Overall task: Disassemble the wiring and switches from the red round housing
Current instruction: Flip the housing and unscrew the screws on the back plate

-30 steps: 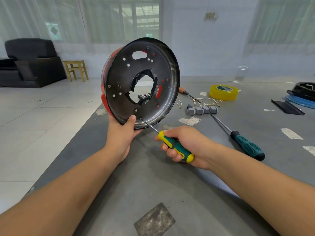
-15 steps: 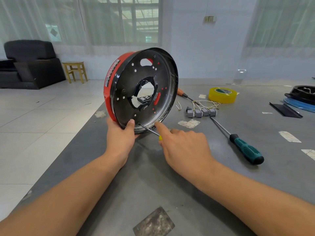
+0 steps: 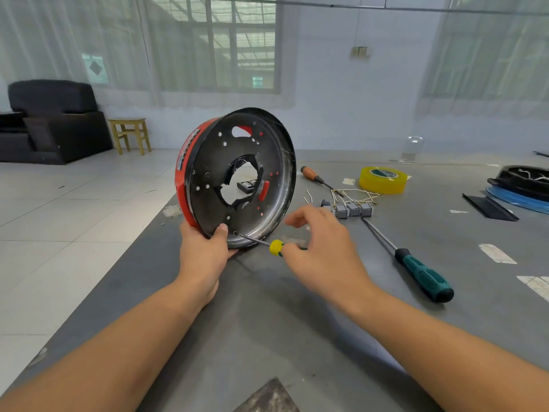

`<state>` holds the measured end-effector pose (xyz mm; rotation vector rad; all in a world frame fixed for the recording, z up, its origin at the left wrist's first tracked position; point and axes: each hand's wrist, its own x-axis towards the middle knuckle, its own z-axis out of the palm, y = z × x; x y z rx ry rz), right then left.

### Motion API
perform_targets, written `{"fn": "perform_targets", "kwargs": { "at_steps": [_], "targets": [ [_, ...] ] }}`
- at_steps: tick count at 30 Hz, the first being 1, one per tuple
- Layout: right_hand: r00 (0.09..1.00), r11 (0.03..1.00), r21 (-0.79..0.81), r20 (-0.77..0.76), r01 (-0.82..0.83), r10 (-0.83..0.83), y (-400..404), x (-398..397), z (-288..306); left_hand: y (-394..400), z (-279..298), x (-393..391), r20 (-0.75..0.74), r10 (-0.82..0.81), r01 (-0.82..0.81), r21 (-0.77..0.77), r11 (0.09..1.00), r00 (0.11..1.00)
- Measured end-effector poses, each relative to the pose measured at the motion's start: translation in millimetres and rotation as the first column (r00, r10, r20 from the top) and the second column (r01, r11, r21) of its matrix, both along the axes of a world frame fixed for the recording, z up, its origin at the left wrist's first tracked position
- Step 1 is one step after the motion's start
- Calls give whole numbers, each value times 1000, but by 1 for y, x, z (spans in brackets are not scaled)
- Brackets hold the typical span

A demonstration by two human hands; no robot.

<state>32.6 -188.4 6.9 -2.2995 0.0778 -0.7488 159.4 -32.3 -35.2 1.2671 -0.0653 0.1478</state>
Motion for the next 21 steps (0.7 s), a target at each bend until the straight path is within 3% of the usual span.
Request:
{"fn": "perform_targets", "kwargs": {
  "at_steps": [3,6,10,14,17,19,21],
  "targets": [
    [999,965,261,52,-21,8,-5,4,1,0,1,0,-19,-8,8,-24,1000,1000],
    [993,854,516,122,-67,4,-9,9,-1,1,2,1,-52,0,-3,-52,999,999],
    [972,719,668,230,-192,46,-5,11,1,2,3,3,-83,0,-7,-85,996,997],
    [968,867,470,247,-167,53,-1,8,3,2,4,3,-106,-1,-7,-69,998,994],
    [991,996,79,117,49,-58,0,7,19,3,6,6,-152,1,-13,-74,997,988],
    [978,961,-195,107,196,-178,2,10,30,6,8,9,-173,-11,-6,-95,995,985],
    [973,933,-277,99,230,-211,5,15,39,10,8,11,-190,-20,0,-106,994,981]
  ]
}}
